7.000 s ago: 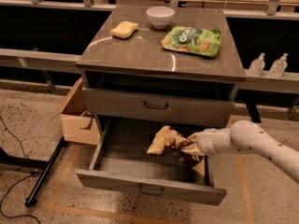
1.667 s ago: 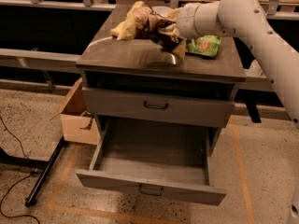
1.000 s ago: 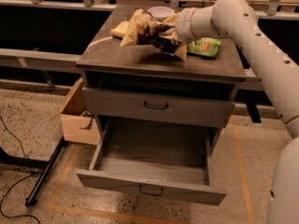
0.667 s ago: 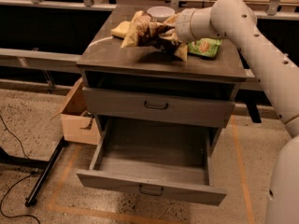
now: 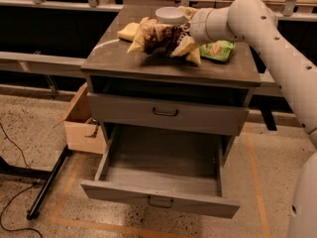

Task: Pick brown chip bag from middle drawer and place on counter

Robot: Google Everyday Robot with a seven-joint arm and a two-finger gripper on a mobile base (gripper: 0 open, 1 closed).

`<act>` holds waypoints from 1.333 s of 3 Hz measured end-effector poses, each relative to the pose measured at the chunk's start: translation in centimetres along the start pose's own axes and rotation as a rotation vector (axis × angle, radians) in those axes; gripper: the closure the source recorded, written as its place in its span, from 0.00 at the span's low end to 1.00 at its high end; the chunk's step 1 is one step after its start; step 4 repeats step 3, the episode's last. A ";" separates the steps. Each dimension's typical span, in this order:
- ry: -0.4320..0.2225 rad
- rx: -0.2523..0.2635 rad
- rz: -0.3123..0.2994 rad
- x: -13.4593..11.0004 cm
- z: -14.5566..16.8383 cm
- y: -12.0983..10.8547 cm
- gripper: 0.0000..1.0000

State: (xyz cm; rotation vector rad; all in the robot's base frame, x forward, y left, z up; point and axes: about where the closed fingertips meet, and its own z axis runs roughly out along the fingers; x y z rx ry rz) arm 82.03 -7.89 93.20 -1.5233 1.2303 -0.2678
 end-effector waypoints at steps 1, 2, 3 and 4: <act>0.037 0.045 -0.007 0.7 -1.9 -1.5 0.00; 0.120 0.118 -0.042 1.9 -5.1 -3.8 0.00; 0.120 0.118 -0.042 1.9 -5.1 -3.8 0.00; 0.120 0.118 -0.042 1.9 -5.1 -3.8 0.00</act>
Offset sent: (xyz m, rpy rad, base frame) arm -0.0198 -0.1031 0.0776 -0.0980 -0.1817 -0.2579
